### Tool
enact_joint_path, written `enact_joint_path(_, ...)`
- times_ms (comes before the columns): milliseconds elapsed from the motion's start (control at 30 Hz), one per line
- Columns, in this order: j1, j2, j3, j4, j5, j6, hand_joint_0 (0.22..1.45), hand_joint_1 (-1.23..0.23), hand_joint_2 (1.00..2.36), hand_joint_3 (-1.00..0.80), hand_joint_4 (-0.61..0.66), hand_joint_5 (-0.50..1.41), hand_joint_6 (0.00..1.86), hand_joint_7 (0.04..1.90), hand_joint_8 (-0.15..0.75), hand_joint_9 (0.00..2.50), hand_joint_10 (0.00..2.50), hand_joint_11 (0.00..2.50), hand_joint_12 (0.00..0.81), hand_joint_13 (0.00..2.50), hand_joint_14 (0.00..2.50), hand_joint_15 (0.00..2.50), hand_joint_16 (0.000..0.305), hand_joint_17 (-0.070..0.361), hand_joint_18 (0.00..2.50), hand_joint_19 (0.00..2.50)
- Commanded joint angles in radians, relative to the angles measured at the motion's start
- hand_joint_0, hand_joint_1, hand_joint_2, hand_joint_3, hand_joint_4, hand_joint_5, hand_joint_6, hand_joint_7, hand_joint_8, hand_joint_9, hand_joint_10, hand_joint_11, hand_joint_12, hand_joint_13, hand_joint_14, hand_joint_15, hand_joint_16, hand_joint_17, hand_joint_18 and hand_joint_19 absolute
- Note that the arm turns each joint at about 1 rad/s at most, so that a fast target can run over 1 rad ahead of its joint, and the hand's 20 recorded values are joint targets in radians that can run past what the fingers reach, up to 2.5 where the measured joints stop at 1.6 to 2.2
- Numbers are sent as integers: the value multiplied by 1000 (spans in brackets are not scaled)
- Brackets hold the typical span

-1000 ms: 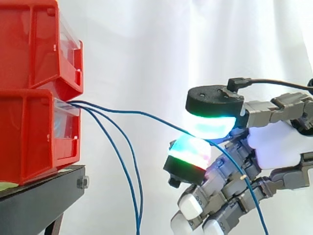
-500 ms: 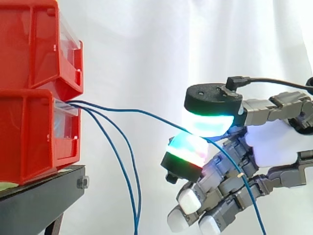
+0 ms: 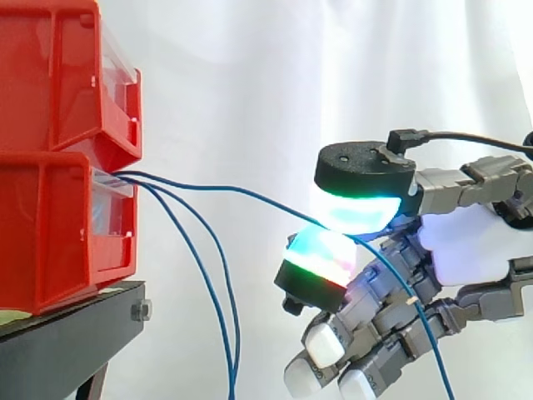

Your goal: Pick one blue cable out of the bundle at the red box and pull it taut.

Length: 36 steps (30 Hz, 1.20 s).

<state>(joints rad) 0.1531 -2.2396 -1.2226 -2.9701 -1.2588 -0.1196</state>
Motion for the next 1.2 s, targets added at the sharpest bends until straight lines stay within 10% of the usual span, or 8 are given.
enact_joint_path(0, 0, 0, 0, 0, 2, 0, 633, -816, 1029, -32, 104, -98, 819, 1324, 331, 806, 11, 434, 393, 486, 8, 236, 58, 131, 552, 307)
enact_joint_path(1167, -1, 0, 0, 0, 2, 0, 629, -800, 1027, -56, 133, -101, 829, 1301, 323, 819, 13, 425, 388, 474, 8, 221, 58, 131, 572, 316)
